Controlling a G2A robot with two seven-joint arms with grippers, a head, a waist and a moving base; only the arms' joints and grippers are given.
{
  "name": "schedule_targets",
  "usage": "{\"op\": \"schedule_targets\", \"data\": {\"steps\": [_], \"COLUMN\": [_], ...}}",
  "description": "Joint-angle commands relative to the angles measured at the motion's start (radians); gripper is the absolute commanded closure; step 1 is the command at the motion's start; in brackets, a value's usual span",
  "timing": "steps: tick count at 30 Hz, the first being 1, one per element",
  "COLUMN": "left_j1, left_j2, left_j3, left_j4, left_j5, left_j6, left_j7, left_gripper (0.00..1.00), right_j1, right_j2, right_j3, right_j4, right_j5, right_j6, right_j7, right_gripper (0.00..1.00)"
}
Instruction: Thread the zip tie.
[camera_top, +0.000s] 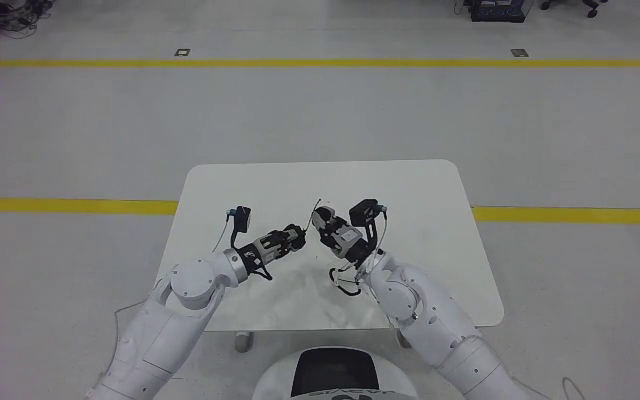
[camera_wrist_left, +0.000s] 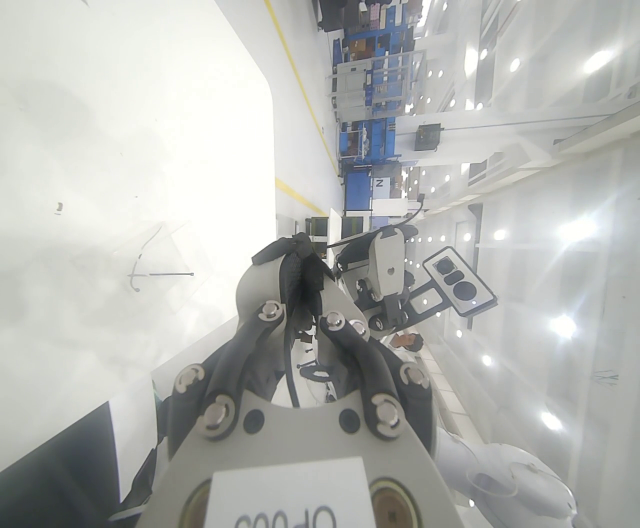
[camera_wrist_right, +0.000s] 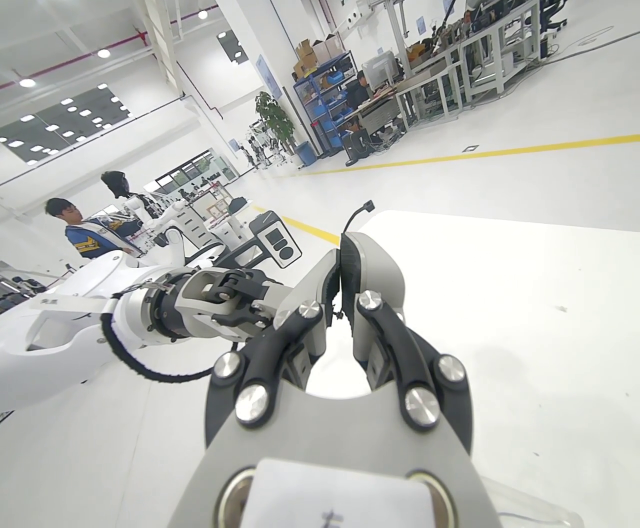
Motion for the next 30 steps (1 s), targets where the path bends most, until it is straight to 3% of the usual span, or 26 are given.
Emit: {"op": "schedule_targets", "data": {"steps": [1,30], "left_j1": [0.000,0.000], "left_j2": [0.000,0.000], "left_j3": [0.000,0.000], "left_j4": [0.000,0.000], "left_j5": [0.000,0.000], "left_j6": [0.000,0.000], "left_j7": [0.000,0.000], "left_gripper": [1.00,1.00], "right_j1": [0.000,-0.017], "right_j2": [-0.001,-0.002], "right_j3": [0.000,0.015], "right_j4": [0.000,-0.019], "right_j5": [-0.001,-0.017], "right_j6": [-0.001,0.004], "right_j7": [0.000,-0.015], "right_gripper": [1.00,1.00]}}
